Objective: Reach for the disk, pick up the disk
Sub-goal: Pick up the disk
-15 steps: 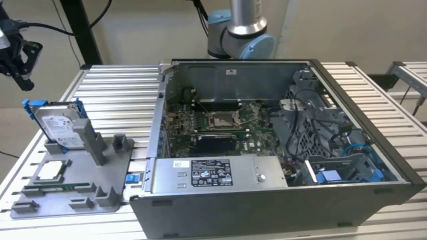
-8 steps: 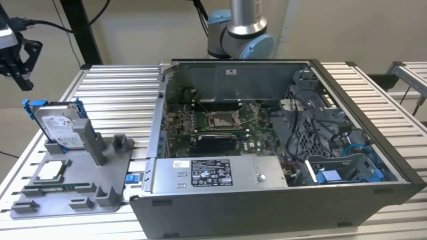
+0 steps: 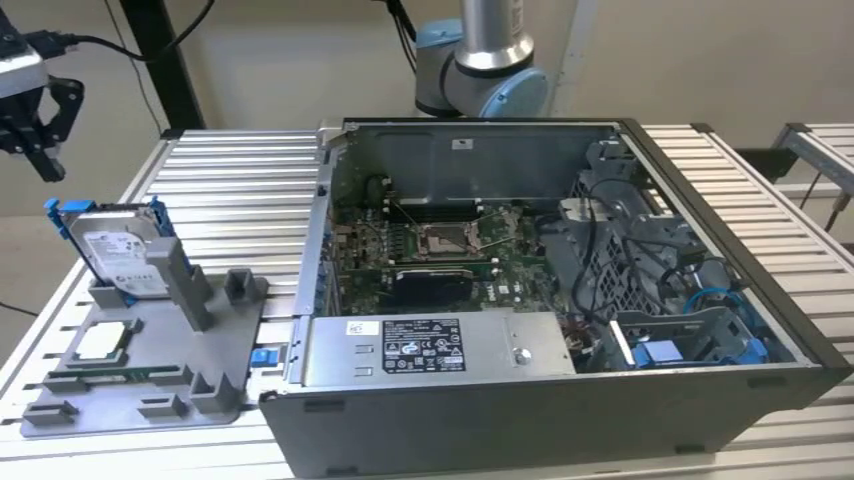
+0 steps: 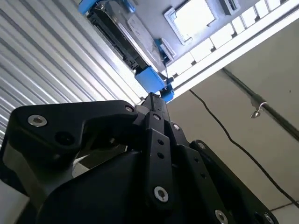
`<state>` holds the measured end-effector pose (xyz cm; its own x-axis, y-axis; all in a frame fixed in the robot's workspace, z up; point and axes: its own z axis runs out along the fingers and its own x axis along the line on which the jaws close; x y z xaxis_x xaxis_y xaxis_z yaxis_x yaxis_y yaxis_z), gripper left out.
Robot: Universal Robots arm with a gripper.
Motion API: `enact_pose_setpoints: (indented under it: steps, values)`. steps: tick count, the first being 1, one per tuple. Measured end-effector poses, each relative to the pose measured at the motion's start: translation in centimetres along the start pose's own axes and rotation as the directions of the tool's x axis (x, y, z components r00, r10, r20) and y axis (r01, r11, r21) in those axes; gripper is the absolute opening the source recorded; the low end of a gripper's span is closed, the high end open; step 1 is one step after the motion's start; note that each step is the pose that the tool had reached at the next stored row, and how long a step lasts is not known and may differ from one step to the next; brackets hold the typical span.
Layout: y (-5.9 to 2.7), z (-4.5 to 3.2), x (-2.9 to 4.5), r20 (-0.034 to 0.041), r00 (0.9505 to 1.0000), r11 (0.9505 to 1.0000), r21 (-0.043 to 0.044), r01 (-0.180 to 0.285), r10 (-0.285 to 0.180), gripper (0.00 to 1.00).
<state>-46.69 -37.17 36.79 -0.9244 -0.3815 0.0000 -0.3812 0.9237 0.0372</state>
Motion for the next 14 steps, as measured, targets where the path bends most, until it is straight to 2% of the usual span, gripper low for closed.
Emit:
enact_pose_setpoints:
  steps: [4,7,10,14]
  values:
    - [0.0,0.0,0.0,-0.0027,0.9973,0.9973,-0.0001,0.073,-0.073,0.0]
    - [0.0,0.0,0.0,-0.0047,0.9919,0.992,-0.0004,0.127,-0.127,0.0]
    - [0.0,0.0,0.0,-0.0067,0.9836,0.9836,-0.0006,0.18,-0.18,0.0]
    - [-0.01,0.0,0.0,-0.0093,0.9678,0.9678,-0.0012,0.252,-0.252,0.0]
